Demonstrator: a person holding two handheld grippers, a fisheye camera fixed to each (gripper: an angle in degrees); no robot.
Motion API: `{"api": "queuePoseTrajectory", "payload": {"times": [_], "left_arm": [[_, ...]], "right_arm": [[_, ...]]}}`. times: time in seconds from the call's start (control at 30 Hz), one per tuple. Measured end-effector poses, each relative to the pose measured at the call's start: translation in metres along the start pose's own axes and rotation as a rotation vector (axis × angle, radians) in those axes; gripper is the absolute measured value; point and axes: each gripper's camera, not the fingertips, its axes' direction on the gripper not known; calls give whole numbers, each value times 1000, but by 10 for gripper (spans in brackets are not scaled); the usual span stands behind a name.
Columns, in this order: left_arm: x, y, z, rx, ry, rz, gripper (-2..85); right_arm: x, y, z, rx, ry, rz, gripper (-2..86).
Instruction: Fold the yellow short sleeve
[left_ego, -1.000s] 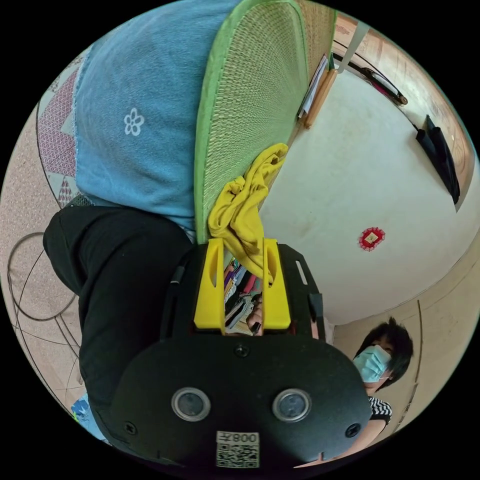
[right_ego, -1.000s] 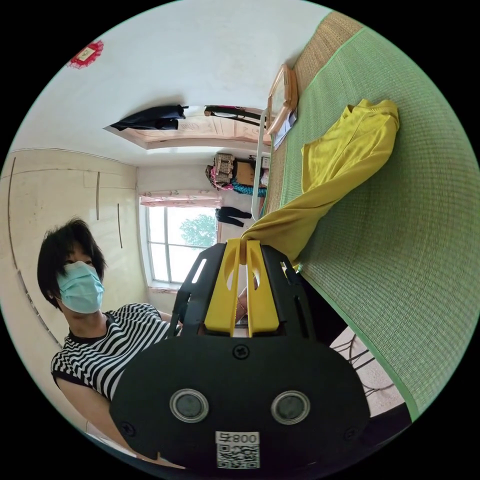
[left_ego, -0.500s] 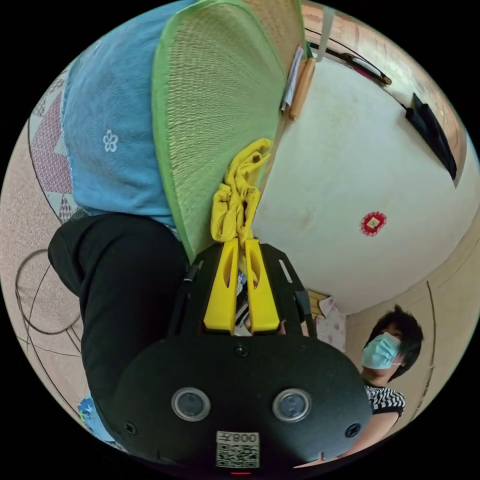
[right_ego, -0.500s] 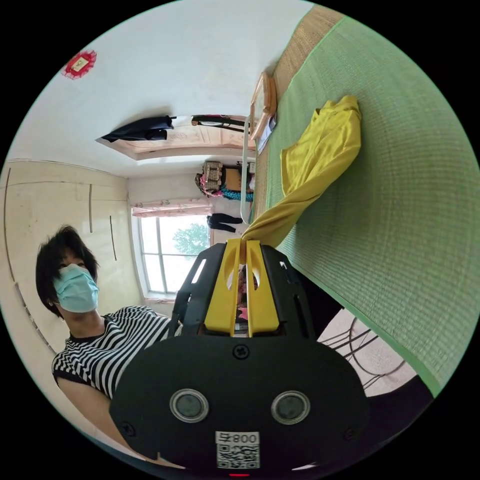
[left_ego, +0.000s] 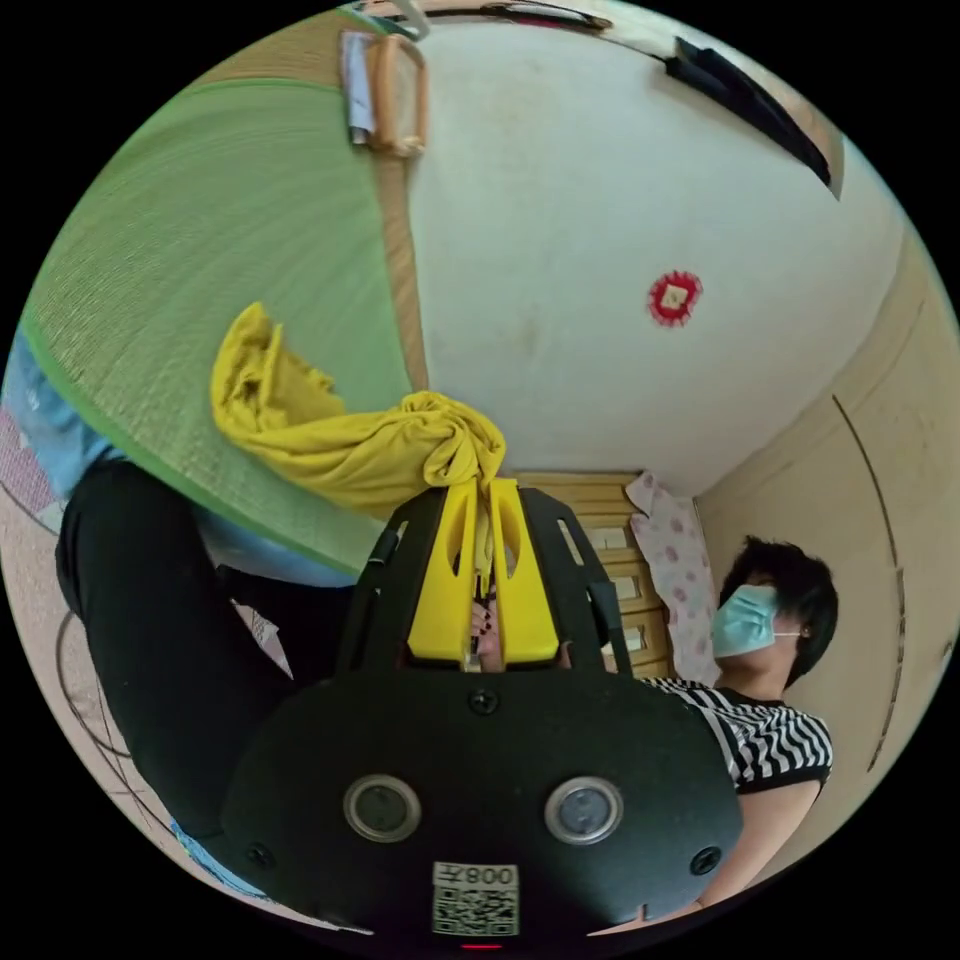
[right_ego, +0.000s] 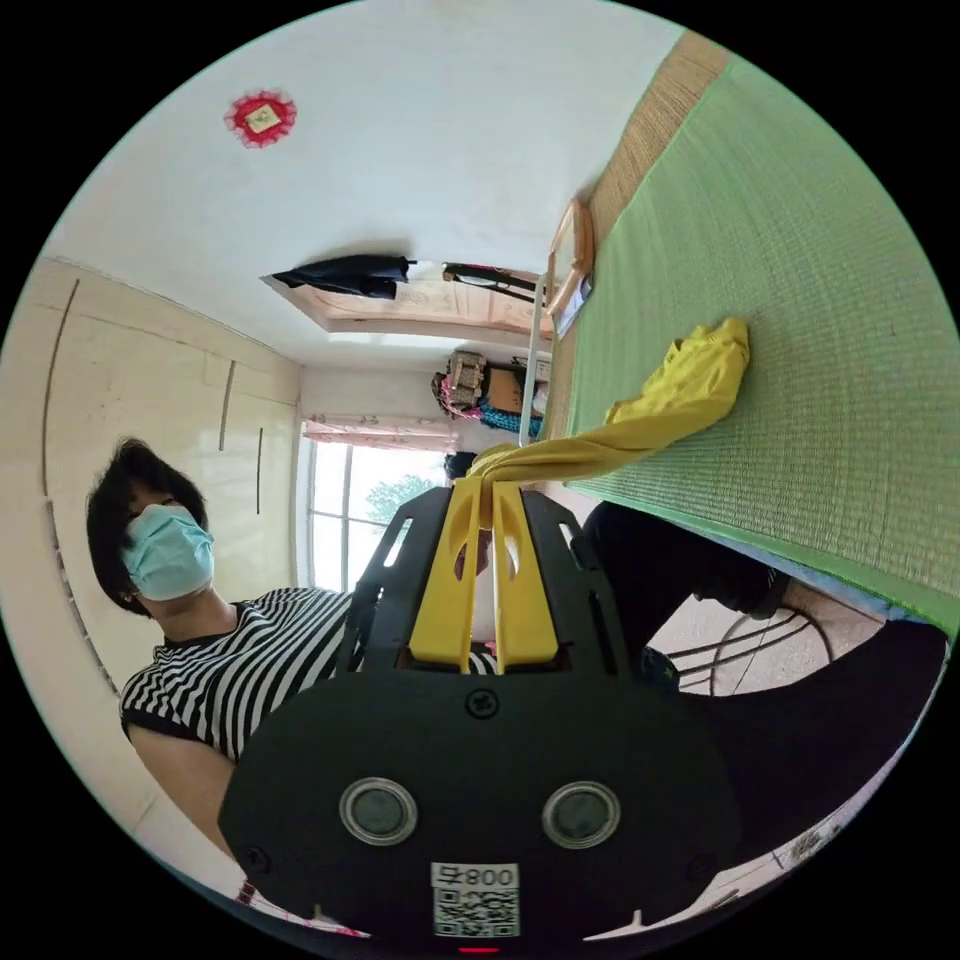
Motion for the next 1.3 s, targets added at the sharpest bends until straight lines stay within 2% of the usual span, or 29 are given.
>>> {"api": "queuePoseTrajectory", "payload": {"times": [0.27, 0.5, 0.77, 0.9, 1.0, 1.07, 1.23, 1.3], "left_arm": [[79, 28, 148, -214, 31, 219, 24], [123, 25, 319, -353, 45, 294, 23], [209, 49, 561, -437, 108, 446, 23], [233, 77, 655, -510, 158, 497, 23], [232, 108, 727, -602, 169, 497, 23], [215, 138, 782, -692, 132, 457, 24], [152, 197, 871, -915, -80, 332, 24], [136, 213, 892, -960, -107, 273, 25]], "right_arm": [[-2, 64, -150, 206, -36, -125, 16], [-6, 47, -308, 387, 33, -218, 15], [-86, 20, -537, 590, 230, -380, 14], [-111, 40, -617, 668, 373, -398, 15], [-99, 70, -676, 711, 504, -325, 15], [-60, 100, -718, 742, 555, -216, 15], [53, 163, -777, 787, 569, 112, 14], [78, 179, -787, 784, 556, 145, 14]]}}
